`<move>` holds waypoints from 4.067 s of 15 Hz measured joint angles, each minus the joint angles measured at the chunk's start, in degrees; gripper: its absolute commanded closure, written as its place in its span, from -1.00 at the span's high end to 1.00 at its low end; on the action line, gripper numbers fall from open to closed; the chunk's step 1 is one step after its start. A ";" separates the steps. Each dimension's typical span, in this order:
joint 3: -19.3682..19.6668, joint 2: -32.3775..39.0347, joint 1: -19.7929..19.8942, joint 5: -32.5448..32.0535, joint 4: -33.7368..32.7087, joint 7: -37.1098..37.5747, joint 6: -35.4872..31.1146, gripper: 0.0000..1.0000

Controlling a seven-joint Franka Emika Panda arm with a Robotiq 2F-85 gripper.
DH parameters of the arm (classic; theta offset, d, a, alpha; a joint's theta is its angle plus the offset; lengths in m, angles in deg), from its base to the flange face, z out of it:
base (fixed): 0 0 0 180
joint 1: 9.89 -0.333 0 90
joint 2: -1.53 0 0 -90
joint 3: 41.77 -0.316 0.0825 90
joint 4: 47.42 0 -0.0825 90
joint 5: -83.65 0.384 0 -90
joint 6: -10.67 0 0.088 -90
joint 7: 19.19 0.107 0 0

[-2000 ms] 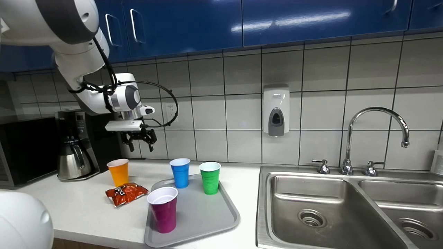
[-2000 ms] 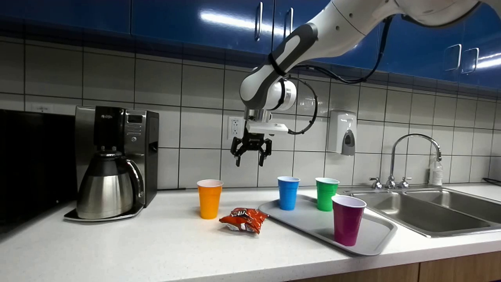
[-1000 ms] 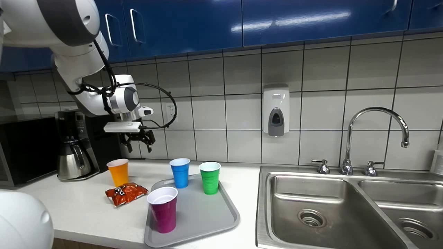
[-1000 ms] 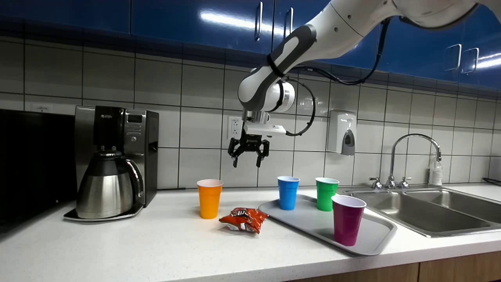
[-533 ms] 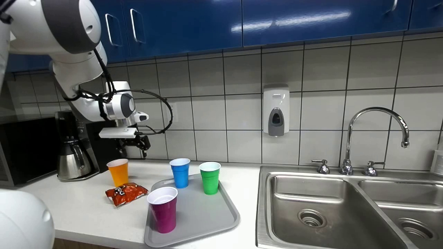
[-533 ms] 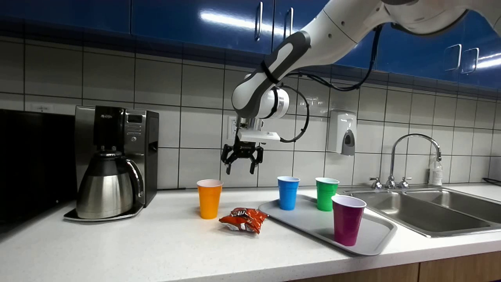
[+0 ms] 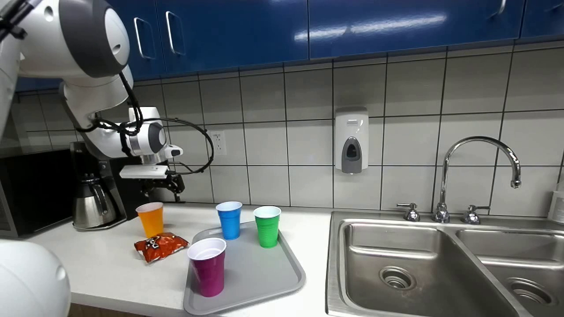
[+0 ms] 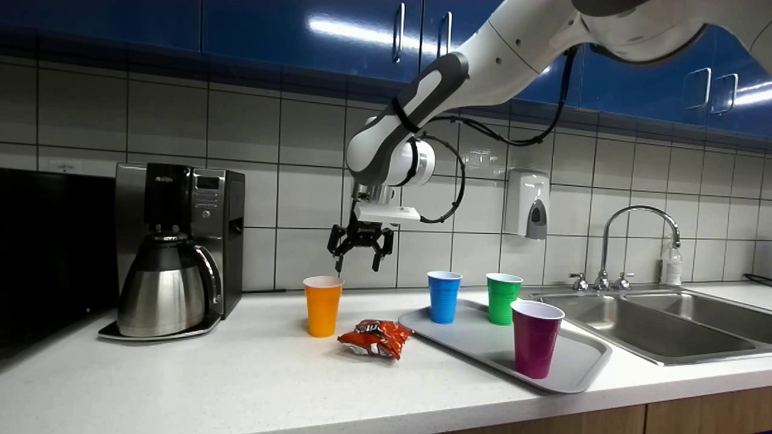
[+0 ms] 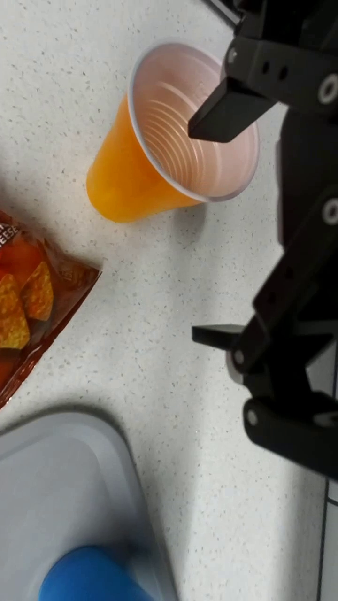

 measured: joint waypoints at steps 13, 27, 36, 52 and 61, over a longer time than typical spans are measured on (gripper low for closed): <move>0.08 8.16 -2.16 -0.01 -7.40 0.00 -0.15 1.00; 0.26 11.95 -2.77 -0.02 -10.89 0.00 -0.10 -0.78; 0.21 12.32 -3.46 -0.02 -11.30 0.00 -0.10 -0.99; -1.97 10.63 1.31 4.28 -15.35 -6.90 0.92 -0.99; -3.96 6.91 6.47 6.68 -12.95 -15.19 4.31 -0.99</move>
